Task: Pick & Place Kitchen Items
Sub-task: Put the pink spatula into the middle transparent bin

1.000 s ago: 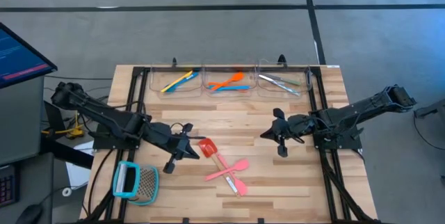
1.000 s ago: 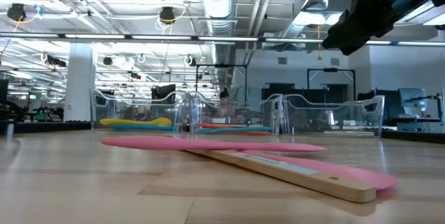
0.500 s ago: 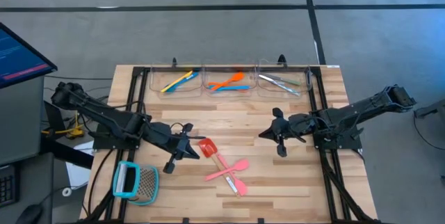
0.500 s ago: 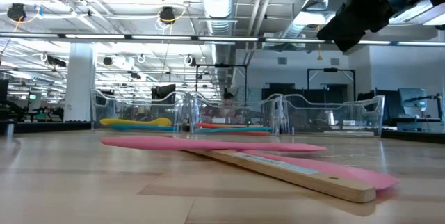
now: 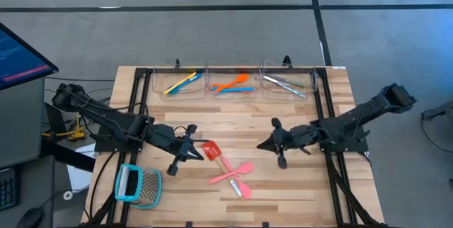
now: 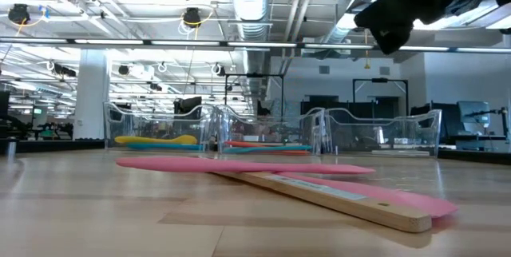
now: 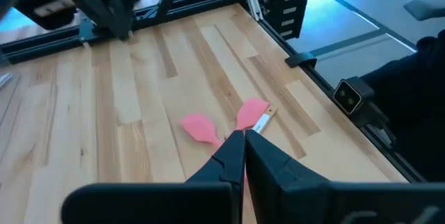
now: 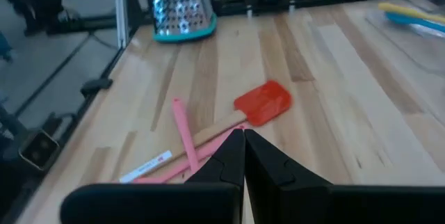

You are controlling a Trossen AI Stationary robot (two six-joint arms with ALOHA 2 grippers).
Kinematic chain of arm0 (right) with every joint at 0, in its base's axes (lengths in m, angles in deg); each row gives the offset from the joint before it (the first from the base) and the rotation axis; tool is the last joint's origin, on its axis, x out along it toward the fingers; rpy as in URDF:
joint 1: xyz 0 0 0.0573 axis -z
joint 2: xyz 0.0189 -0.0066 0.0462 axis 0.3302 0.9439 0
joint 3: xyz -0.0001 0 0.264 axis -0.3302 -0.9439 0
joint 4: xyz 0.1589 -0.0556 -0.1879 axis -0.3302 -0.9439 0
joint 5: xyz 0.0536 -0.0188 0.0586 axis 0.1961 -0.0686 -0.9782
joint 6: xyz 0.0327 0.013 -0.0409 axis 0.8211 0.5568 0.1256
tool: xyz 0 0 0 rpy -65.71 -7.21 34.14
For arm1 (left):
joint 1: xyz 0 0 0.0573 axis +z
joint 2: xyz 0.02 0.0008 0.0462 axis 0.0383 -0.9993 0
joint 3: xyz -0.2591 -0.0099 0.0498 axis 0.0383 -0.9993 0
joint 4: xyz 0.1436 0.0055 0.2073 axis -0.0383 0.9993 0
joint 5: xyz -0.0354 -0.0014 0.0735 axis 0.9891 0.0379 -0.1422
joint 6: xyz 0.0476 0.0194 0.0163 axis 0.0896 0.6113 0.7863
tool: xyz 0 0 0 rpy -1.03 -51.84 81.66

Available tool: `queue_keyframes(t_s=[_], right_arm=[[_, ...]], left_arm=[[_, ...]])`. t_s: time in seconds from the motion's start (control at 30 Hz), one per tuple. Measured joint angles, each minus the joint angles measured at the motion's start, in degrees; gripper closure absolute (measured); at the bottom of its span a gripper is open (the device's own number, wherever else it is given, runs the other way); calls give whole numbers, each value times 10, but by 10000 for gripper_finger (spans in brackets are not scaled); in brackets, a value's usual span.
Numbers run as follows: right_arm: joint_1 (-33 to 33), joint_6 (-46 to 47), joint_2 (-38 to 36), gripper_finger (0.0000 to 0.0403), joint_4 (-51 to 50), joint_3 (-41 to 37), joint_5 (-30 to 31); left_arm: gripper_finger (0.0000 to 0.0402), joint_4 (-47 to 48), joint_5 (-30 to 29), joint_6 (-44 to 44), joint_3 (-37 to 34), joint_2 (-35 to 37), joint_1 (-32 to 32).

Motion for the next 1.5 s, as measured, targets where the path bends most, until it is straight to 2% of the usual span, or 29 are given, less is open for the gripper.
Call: queue_keyframes(t_s=[0.13,0.3,0.47,0.67,0.77,0.87,1.03,1.5], right_arm=[[-13,-40,73,402,16,31,1],[-15,-82,180,403,-25,120,1],[-15,-115,277,403,-117,230,0],[-19,-104,365,403,-255,337,-3],[-23,-91,402,403,-300,376,-29],[-25,-90,427,403,-330,411,-60],[-29,-90,441,403,-361,450,-62],[-24,-93,438,403,-359,453,-61]], left_arm=[[399,0,-3,0,0,0,0],[399,0,-3,0,0,0,0],[399,0,-2,0,0,0,0],[399,0,-2,0,0,0,0],[399,0,-2,0,0,0,0],[399,0,-2,0,0,0,0],[399,3,-2,0,0,0,0],[399,2,-2,0,0,0,0]])
